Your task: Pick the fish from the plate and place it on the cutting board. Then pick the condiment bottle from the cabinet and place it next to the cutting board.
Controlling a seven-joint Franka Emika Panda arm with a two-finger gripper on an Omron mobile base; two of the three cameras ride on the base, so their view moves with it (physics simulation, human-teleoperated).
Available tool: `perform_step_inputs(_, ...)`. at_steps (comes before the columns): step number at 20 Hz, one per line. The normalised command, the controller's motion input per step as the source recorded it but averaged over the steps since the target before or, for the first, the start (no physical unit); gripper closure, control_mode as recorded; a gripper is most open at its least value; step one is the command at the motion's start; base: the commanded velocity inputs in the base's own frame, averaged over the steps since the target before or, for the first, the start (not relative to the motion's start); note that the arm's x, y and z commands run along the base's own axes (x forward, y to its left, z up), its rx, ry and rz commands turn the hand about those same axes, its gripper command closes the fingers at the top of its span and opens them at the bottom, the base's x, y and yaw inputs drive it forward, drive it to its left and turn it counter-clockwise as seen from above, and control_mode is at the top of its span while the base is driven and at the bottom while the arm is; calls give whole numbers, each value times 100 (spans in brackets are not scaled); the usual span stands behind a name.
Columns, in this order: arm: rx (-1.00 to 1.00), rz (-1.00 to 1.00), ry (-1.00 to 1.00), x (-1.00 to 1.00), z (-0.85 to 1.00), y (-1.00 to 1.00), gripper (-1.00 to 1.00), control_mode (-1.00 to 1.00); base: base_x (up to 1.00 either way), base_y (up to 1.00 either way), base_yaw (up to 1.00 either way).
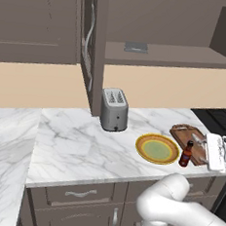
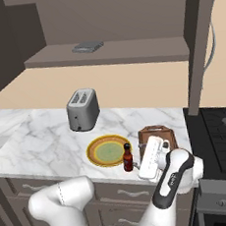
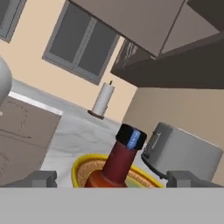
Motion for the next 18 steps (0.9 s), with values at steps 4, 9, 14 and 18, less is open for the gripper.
perform_step_inputs(4,-13,-7,-17,-27,0,-5,-100,-100,0,0,0)
perform_step_inputs(9,-15,-10,-15,-22,0,-3,-100,-100,0,0,0)
perform_step_inputs(14,-16,-13,-9,-10,1,0,-100,-100,0,0,0)
perform_step_inputs(18,-18,-14,-5,-2,6,0,-100,-100,0,0,0)
